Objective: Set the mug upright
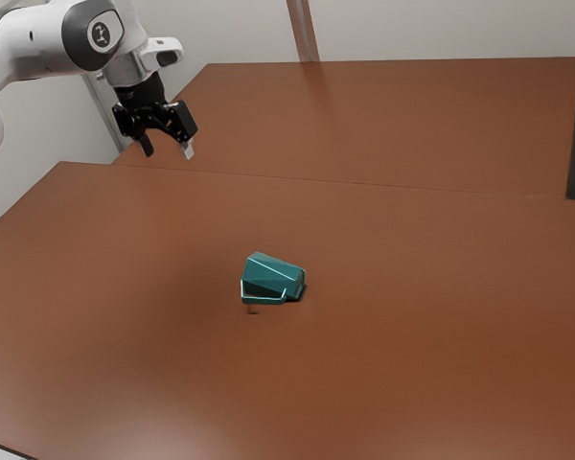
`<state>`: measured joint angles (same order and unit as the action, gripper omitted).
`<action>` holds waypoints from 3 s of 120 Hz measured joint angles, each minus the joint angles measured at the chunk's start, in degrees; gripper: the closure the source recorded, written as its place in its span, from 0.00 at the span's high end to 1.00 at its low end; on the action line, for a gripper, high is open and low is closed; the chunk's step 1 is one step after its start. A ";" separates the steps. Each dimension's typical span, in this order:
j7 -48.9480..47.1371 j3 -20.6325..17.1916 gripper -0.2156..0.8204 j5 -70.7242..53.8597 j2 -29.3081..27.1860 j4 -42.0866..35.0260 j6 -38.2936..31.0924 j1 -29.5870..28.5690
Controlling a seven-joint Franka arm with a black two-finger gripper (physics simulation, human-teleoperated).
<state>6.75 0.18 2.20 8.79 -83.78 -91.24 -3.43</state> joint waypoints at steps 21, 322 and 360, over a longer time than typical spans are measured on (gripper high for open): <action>0.02 0.00 0.79 -0.01 0.02 0.00 0.32 0.00; 37.28 1.04 0.05 55.32 2.61 -30.19 -20.80 -1.27; 25.38 -2.88 0.04 16.89 -1.54 -22.98 -21.38 -1.04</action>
<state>32.13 -2.70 19.08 7.26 -106.76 -112.62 -4.46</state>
